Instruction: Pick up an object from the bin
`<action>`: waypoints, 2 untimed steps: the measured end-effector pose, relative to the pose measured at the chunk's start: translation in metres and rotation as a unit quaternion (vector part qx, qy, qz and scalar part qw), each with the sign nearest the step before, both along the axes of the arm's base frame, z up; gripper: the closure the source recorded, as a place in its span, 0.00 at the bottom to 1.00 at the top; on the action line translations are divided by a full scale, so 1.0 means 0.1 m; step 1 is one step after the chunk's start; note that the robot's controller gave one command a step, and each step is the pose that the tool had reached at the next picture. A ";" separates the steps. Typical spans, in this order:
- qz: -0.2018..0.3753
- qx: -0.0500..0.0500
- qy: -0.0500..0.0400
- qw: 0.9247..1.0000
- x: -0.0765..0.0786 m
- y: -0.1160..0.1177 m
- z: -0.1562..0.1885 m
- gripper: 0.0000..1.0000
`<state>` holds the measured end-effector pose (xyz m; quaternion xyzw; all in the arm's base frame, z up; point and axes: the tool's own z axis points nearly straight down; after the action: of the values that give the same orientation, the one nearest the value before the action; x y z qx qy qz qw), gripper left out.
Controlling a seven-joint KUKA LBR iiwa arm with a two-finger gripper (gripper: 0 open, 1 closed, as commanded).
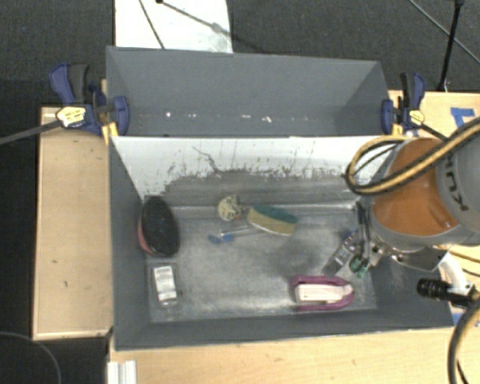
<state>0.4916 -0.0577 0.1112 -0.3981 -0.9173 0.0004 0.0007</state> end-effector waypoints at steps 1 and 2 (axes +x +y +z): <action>0.002 0.000 -0.001 1.000 0.01 0.00 0.01 0.00; 0.010 0.000 0.000 1.000 -0.16 0.18 -0.35 0.00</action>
Offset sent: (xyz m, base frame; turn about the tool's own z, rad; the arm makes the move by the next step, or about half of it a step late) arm 0.0000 0.0000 0.0000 0.0000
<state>0.4756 -0.0395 0.0766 -0.3888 -0.9213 0.0000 0.0005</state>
